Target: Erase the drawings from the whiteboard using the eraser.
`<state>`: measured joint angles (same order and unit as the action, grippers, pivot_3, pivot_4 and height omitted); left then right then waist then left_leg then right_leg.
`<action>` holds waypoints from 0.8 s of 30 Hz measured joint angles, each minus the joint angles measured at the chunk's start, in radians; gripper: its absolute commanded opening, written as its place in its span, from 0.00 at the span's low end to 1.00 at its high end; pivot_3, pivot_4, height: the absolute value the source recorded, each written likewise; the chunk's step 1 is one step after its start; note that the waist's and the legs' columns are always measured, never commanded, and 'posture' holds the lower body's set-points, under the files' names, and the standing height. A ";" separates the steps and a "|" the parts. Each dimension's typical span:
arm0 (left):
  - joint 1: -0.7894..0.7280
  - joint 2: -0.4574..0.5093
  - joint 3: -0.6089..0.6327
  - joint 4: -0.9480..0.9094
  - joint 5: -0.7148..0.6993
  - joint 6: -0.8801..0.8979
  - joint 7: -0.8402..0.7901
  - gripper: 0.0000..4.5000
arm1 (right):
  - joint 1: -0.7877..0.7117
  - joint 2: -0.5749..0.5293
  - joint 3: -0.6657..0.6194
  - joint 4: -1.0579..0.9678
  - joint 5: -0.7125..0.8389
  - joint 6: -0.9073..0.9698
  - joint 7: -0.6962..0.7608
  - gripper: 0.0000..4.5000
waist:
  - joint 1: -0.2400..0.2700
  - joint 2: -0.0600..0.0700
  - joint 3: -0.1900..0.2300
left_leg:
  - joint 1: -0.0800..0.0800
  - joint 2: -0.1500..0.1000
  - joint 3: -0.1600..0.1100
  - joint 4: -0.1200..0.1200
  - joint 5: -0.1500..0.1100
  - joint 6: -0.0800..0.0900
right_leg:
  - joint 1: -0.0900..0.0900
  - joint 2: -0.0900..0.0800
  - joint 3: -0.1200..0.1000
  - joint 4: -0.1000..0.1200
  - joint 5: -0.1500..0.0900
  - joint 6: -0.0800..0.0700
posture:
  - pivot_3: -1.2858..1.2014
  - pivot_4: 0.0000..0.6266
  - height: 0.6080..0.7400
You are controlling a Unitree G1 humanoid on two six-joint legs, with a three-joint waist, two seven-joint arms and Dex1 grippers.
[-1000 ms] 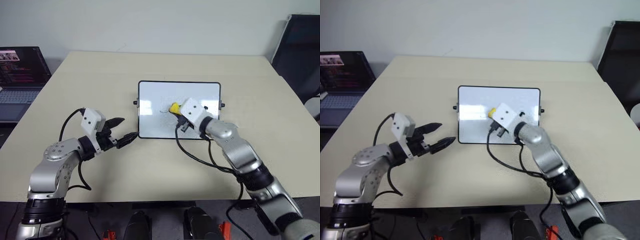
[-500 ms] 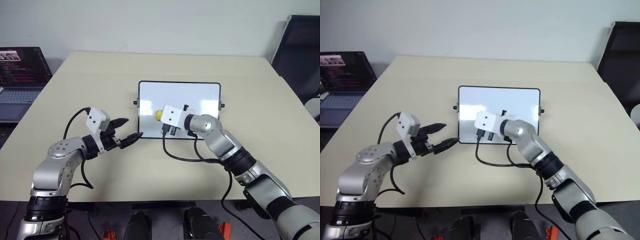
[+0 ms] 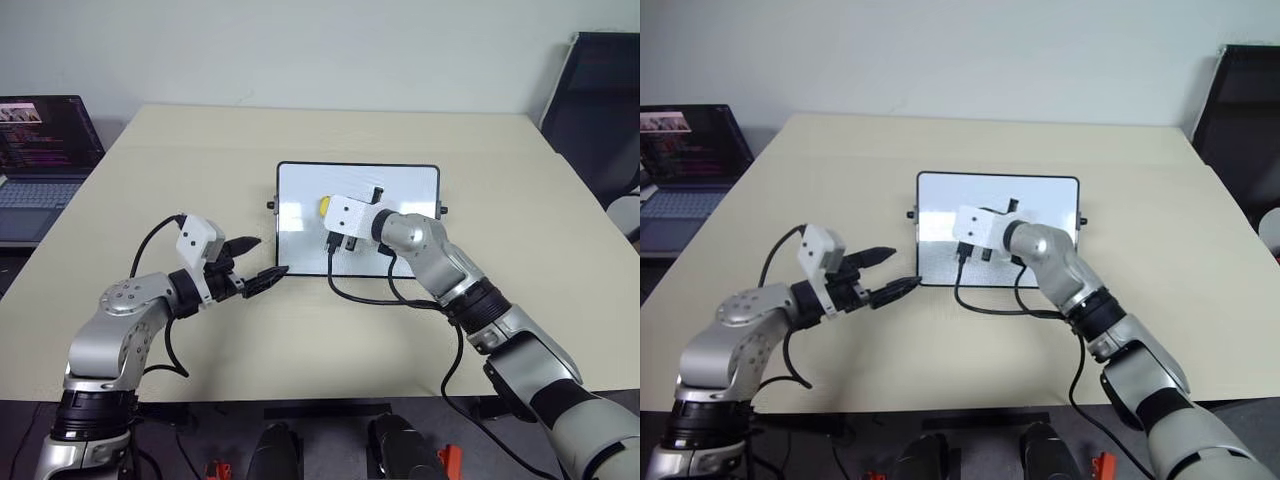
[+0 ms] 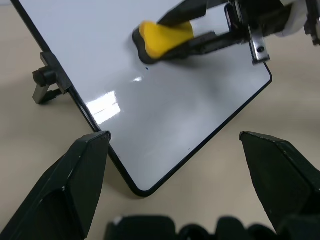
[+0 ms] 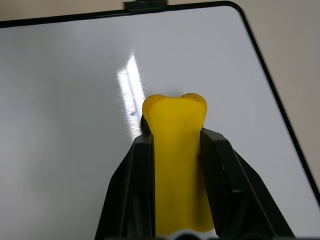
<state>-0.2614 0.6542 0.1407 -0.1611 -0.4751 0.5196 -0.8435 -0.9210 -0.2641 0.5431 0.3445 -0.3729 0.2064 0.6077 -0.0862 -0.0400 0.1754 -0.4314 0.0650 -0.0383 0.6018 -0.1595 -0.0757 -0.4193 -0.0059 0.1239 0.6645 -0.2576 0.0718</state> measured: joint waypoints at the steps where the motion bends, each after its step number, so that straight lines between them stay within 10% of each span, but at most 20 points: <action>1: 0.000 0.000 0.000 0.000 0.000 0.000 0.000 1.00 | 0.004 0.000 0.011 -0.007 0.000 0.001 0.025 0.21 | 0.000 0.000 0.000 | 0.000 0.000 0.000 0.000 0.000 0.000 | 0.000 0.000 0.000 0.000 0.000 0.000 | 0.52 0.24 1.00; 12: 0.001 0.000 -0.008 0.000 0.000 0.000 -0.002 1.00 | -0.068 0.022 -0.033 0.119 -0.059 -0.032 -0.135 0.20 | 0.003 0.000 0.000 | 0.000 -0.001 0.000 0.002 0.001 0.001 | 0.000 -0.001 0.000 0.000 0.002 -0.002 | 0.52 0.24 1.00; 24: 0.004 -0.001 -0.020 0.000 0.000 -0.008 -0.020 1.00 | 0.099 0.006 -0.044 -0.104 -0.031 0.041 0.065 0.18 | 0.004 0.000 0.000 | 0.000 0.000 -0.001 -0.002 0.001 0.001 | -0.001 0.000 0.000 0.000 0.000 0.000 | 0.52 0.24 1.00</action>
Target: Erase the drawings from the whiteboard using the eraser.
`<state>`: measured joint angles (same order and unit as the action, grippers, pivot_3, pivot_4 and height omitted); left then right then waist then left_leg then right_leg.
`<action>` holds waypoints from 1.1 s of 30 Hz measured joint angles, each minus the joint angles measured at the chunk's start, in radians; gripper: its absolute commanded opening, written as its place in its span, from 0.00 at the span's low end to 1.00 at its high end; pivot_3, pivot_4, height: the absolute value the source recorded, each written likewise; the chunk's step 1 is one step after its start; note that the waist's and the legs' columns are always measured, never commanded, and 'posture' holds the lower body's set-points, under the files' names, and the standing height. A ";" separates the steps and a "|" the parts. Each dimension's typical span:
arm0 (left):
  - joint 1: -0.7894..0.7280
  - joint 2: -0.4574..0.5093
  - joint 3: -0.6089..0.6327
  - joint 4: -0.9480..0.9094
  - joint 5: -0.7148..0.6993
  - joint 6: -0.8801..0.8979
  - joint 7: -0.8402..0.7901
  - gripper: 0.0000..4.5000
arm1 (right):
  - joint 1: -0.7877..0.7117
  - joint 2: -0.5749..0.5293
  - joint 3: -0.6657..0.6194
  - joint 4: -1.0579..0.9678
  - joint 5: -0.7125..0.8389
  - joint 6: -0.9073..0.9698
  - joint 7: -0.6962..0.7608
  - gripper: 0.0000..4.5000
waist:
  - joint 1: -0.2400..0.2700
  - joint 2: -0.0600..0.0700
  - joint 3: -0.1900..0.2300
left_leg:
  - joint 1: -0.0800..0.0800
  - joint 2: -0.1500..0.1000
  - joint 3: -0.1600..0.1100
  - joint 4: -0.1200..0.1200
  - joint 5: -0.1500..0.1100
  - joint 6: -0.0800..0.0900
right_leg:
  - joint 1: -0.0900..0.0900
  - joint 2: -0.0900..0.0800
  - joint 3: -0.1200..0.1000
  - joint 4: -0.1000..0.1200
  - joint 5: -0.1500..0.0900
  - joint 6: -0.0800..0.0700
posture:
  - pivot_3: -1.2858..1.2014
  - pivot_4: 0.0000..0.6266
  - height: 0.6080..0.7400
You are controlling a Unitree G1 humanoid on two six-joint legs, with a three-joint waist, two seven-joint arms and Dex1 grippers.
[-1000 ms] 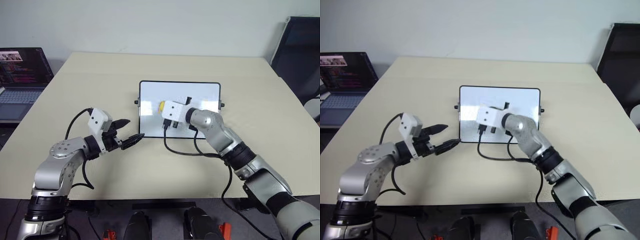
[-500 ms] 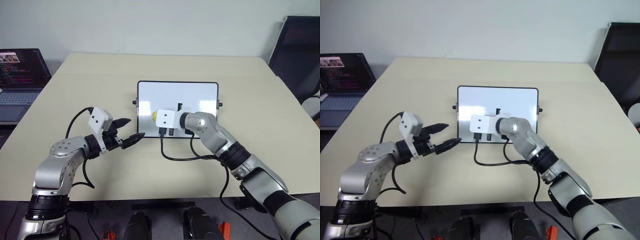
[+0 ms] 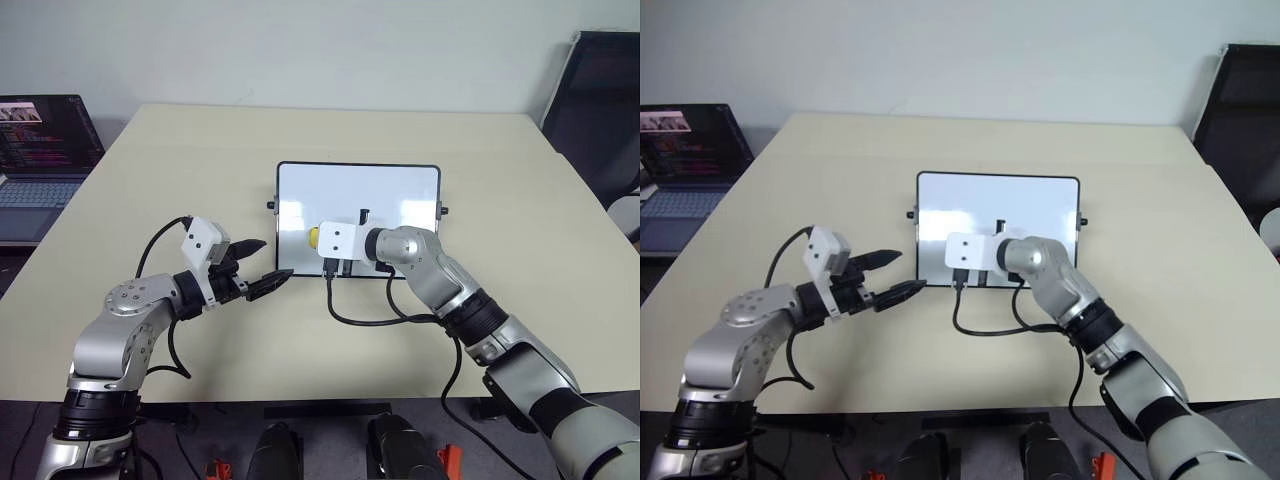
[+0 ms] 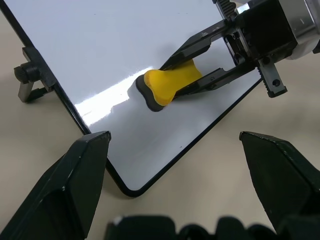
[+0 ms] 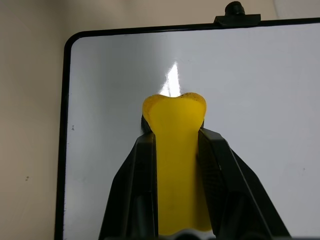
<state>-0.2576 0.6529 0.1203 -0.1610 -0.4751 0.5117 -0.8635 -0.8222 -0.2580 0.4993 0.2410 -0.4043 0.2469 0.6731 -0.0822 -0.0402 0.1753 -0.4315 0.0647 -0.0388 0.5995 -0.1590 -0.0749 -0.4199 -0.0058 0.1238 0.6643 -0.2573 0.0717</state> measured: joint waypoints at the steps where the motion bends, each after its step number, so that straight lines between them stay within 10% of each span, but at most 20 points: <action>1: 0.002 0.000 0.000 0.000 0.000 -0.003 -0.002 1.00 | 0.026 -0.002 -0.032 -0.031 0.008 0.024 -0.015 0.18 | 0.003 0.000 0.000 | 0.000 0.000 0.000 0.000 0.000 0.000 | 0.000 0.000 0.000 0.000 0.000 0.000 | 0.52 0.24 1.00; 18: -0.297 -0.056 -0.258 0.090 0.096 -0.136 -0.196 1.00 | 0.568 0.144 -0.745 -0.952 0.279 0.773 -0.242 0.18 | 0.025 0.001 0.001 | -0.002 -0.001 -0.001 -0.004 0.000 0.000 | -0.001 0.000 -0.001 -0.002 -0.003 0.001 | 0.52 0.24 1.00; 33: -0.557 -0.304 -0.482 0.377 0.210 -0.262 -0.397 1.00 | 0.601 0.062 -0.795 -0.740 0.369 0.843 -0.349 0.18 | 0.015 0.001 0.001 | -0.002 -0.001 0.000 -0.003 0.000 0.000 | -0.001 0.000 0.001 -0.002 -0.003 0.001 | 0.52 0.24 1.00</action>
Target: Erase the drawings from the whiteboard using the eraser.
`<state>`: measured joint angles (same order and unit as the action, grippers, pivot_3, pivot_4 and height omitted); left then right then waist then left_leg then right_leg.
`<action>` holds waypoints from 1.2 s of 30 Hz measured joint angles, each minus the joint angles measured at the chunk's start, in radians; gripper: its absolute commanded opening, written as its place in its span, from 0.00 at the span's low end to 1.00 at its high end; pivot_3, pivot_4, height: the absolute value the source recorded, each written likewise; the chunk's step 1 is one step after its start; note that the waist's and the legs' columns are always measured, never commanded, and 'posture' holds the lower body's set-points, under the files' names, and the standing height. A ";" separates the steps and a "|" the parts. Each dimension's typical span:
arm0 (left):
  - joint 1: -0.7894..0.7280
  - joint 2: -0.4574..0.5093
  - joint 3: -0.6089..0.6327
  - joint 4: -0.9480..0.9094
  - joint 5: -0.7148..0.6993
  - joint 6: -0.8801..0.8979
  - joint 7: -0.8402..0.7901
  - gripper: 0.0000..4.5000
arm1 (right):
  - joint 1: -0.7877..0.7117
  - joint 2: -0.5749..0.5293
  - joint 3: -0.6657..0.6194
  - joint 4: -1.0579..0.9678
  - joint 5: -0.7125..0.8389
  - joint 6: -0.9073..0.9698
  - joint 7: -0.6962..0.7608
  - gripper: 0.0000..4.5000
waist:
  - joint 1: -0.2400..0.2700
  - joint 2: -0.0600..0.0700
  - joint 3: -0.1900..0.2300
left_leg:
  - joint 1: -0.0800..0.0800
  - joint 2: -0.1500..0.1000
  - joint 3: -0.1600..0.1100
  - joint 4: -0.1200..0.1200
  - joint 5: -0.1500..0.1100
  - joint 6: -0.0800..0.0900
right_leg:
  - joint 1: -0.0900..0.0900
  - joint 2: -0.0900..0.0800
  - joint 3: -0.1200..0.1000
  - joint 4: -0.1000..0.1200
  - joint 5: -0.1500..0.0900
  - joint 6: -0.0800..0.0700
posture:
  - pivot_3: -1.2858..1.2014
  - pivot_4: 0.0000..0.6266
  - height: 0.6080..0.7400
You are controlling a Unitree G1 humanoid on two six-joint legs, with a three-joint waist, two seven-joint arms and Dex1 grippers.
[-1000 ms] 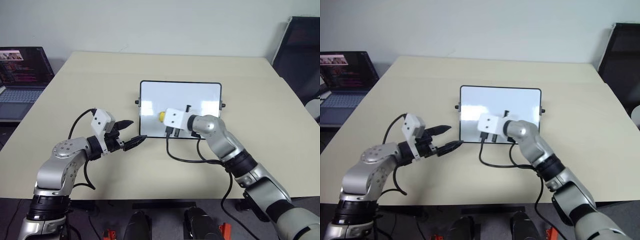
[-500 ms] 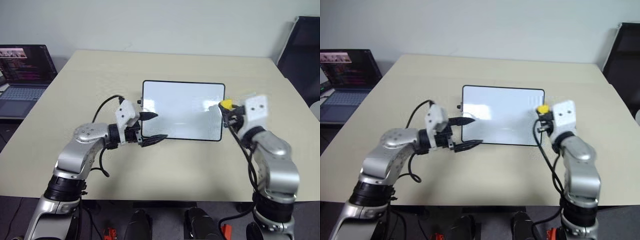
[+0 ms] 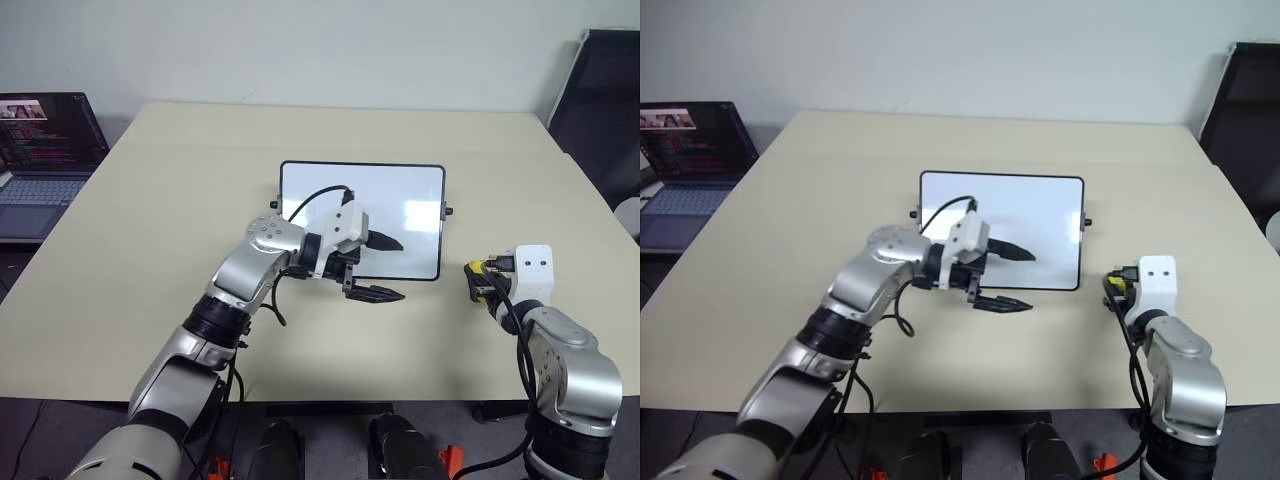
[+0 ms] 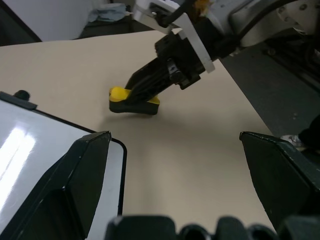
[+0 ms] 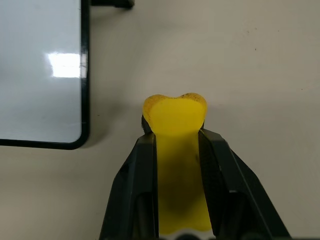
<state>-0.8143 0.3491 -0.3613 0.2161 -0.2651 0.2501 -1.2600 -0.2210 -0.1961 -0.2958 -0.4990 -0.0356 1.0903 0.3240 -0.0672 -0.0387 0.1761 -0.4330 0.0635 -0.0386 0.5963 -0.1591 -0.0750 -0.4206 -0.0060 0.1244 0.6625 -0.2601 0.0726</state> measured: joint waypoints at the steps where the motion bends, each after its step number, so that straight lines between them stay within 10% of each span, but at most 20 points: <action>1: -0.011 -0.014 -0.006 0.019 0.011 -0.010 -0.003 1.00 | -0.009 -0.014 0.000 0.028 0.004 -0.016 -0.003 0.18 | 0.001 0.000 0.000 | 0.000 0.000 0.000 0.000 0.000 0.000 | 0.000 0.000 0.000 0.000 0.000 0.000 | 0.52 0.24 1.00; 14: -0.037 -0.056 -0.017 0.066 0.068 -0.041 -0.017 1.00 | -0.118 -0.096 -0.042 0.299 0.097 -0.141 -0.043 0.18 | -0.001 0.001 0.000 | 0.000 0.000 0.000 0.000 0.000 0.000 | 0.001 0.000 0.001 0.000 0.001 0.002 | 0.52 0.24 1.00; 25: 0.043 0.004 0.032 0.028 0.067 -0.002 0.043 1.00 | -0.124 -0.109 -0.034 0.358 0.137 -0.198 -0.073 0.99 | -0.004 0.003 0.001 | 0.000 0.000 0.000 0.000 0.000 0.000 | 0.000 0.001 0.000 0.001 0.002 0.005 | 0.52 0.24 1.00; 36: 0.309 0.120 0.308 -0.255 -0.050 0.191 0.247 1.00 | -0.013 -0.061 -0.033 0.009 0.241 -0.206 -0.084 0.99 | -0.016 0.004 0.002 | 0.000 0.002 -0.004 -0.003 0.000 0.000 | 0.000 0.002 -0.002 0.002 0.001 0.004 | 0.52 0.24 1.00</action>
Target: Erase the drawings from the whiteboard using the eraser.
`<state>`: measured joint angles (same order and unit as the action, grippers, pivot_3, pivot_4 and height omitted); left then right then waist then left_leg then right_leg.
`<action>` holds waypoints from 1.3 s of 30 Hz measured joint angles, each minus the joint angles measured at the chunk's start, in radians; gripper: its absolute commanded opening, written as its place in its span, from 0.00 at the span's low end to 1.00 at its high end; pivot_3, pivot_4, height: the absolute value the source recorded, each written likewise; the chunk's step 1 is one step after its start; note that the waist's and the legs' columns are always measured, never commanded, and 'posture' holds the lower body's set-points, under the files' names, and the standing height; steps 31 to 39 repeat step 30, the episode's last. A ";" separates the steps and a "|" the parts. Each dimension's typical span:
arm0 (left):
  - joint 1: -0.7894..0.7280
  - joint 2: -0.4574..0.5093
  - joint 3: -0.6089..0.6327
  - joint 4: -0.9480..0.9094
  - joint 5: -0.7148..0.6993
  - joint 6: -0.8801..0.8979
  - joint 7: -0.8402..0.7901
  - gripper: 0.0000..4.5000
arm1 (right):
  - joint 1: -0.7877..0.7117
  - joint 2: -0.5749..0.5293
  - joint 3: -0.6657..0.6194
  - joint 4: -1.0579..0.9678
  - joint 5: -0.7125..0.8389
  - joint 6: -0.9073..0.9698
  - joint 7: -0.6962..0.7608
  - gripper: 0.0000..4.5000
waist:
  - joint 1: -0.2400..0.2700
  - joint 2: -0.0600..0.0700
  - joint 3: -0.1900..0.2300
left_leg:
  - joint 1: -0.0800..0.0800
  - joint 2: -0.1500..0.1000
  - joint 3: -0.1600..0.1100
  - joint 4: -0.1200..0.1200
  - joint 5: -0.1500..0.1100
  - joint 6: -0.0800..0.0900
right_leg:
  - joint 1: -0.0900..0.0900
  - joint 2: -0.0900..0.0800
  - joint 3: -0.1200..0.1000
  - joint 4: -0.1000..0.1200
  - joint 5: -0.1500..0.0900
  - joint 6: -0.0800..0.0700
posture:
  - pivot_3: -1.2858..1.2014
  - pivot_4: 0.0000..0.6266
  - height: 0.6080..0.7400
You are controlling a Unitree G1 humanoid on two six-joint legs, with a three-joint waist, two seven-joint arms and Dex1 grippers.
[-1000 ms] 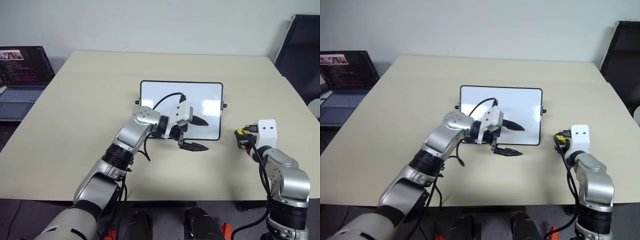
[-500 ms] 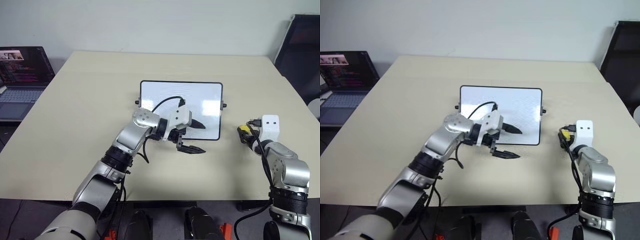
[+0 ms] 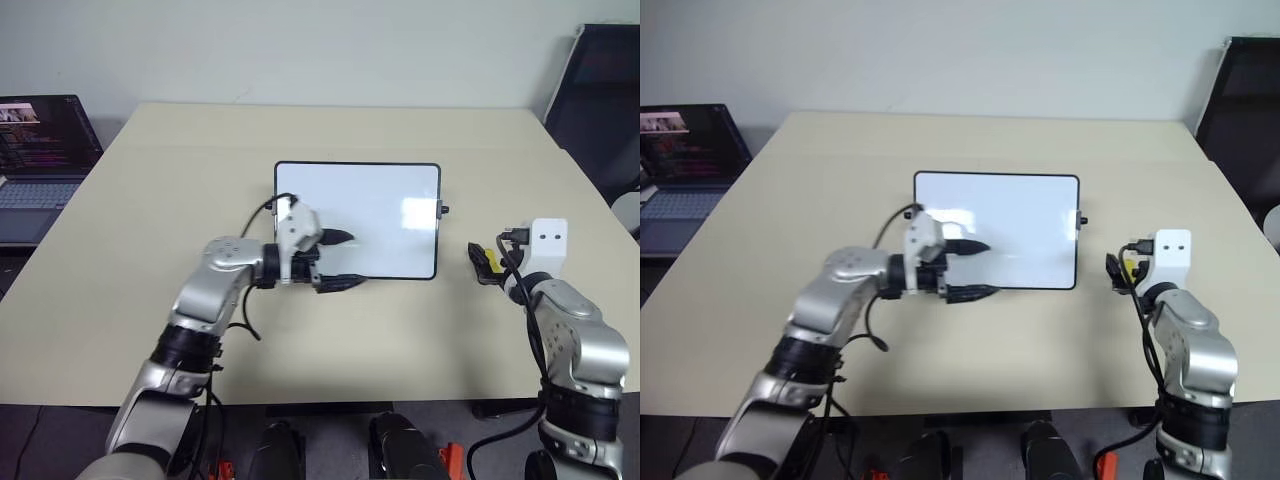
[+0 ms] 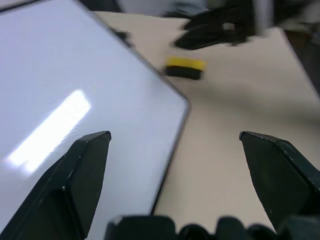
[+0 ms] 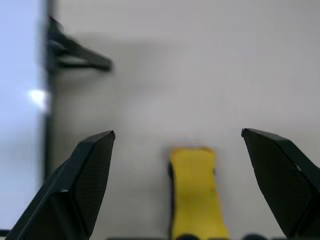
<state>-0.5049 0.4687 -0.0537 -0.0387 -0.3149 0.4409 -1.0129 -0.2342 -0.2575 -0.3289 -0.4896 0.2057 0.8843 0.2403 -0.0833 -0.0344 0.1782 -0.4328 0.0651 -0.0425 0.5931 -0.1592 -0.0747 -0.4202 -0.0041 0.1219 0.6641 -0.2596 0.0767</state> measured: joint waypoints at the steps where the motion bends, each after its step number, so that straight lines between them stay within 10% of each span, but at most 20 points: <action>1: 0.044 0.001 0.044 -0.049 -0.017 0.030 0.040 1.00 | 0.034 0.017 0.000 -0.052 0.011 -0.004 -0.005 0.99 | 0.000 0.000 0.000 | 0.000 0.000 0.000 0.000 0.000 0.000 | 0.000 0.000 0.000 0.000 0.000 0.000 | 0.52 0.24 1.00; 15: 0.379 -0.189 0.328 -0.237 0.141 -0.078 0.728 1.00 | 0.448 0.187 0.118 0.007 -0.023 -0.632 0.017 0.99 | 0.008 -0.001 -0.001 | 0.004 -0.002 0.000 0.009 0.000 -0.001 | 0.008 -0.003 0.001 -0.005 -0.001 -0.006 | 0.52 0.24 1.00; 39: 0.441 -0.200 0.175 -0.305 0.148 -0.059 0.757 1.00 | 0.418 0.079 0.036 0.015 0.065 -0.629 0.010 0.99 | 0.016 -0.002 -0.002 | 0.004 -0.002 0.002 0.001 -0.001 -0.002 | 0.007 -0.003 0.001 -0.007 -0.002 -0.005 | 0.52 0.24 1.00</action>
